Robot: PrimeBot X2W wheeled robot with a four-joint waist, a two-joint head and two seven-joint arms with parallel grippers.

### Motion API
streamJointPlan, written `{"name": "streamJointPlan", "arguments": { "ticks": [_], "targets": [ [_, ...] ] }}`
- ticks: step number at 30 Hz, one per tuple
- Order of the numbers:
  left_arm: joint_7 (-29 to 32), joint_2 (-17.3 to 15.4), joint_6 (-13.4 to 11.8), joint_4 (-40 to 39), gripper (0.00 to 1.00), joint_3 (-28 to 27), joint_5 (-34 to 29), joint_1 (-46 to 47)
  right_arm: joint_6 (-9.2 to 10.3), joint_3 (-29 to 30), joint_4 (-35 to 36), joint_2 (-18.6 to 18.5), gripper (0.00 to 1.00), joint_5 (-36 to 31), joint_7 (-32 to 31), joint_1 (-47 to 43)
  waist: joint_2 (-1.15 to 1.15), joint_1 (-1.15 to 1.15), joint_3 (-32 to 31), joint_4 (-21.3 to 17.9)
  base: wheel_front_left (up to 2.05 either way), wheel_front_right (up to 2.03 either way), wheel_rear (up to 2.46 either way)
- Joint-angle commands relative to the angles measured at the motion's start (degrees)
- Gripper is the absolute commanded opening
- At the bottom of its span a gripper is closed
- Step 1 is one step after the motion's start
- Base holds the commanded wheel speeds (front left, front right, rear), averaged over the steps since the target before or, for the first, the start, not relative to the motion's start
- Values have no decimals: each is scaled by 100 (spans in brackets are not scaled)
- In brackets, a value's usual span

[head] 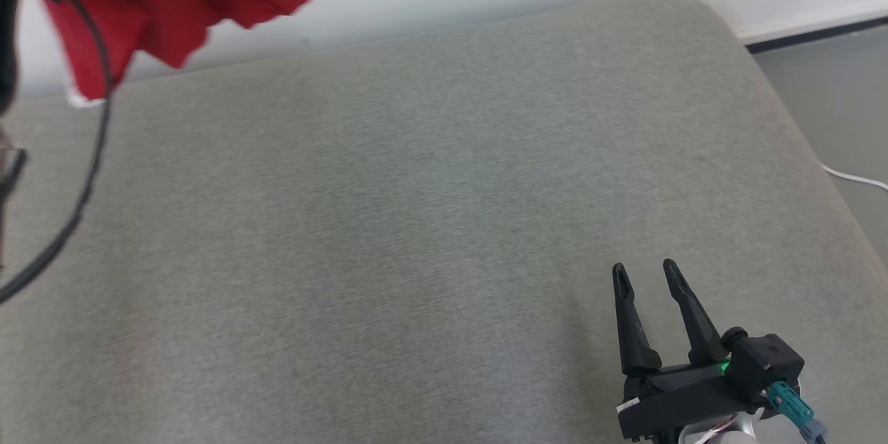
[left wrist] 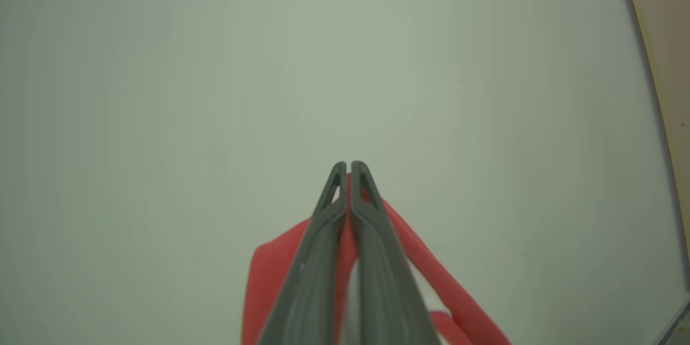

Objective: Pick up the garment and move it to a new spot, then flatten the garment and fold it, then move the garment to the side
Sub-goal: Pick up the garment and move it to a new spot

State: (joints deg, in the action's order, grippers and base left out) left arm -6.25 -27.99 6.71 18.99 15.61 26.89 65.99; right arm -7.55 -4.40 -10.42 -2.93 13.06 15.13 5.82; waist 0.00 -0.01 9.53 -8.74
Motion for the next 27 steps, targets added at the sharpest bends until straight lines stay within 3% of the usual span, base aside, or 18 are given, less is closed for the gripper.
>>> {"name": "streamJointPlan", "arguments": {
  "ticks": [1, 7, 12, 21, 27],
  "targets": [
    [60, 176, -103, -148, 0, -13, 132, -141, 12, 12, 2, 9, 100, 41, 4, -25, 0, 1, 37, -432, 0, 0, 0],
    [52, 536, -255, -458, 0, 107, 316, -513, 12, -22, 27, 10, 100, 89, 4, -23, 0, 1, 137, -616, 0, 0, 0],
    [-16, 764, -287, -629, 0, 425, 308, -1335, 12, 11, 49, 10, 100, 112, 4, 36, 0, 1, 218, -688, 0, 0, 0],
    [-547, 1170, -255, 413, 0, 882, 428, -2875, 12, -8, 51, 10, 100, 41, 4, 96, 0, 1, 274, -620, 0, 0, 0],
    [-794, 1436, -140, 1235, 0, 973, 546, -3272, 12, 13, 26, 9, 100, -44, 4, 162, 0, 1, 263, -499, 0, 0, 0]
  ]
}}
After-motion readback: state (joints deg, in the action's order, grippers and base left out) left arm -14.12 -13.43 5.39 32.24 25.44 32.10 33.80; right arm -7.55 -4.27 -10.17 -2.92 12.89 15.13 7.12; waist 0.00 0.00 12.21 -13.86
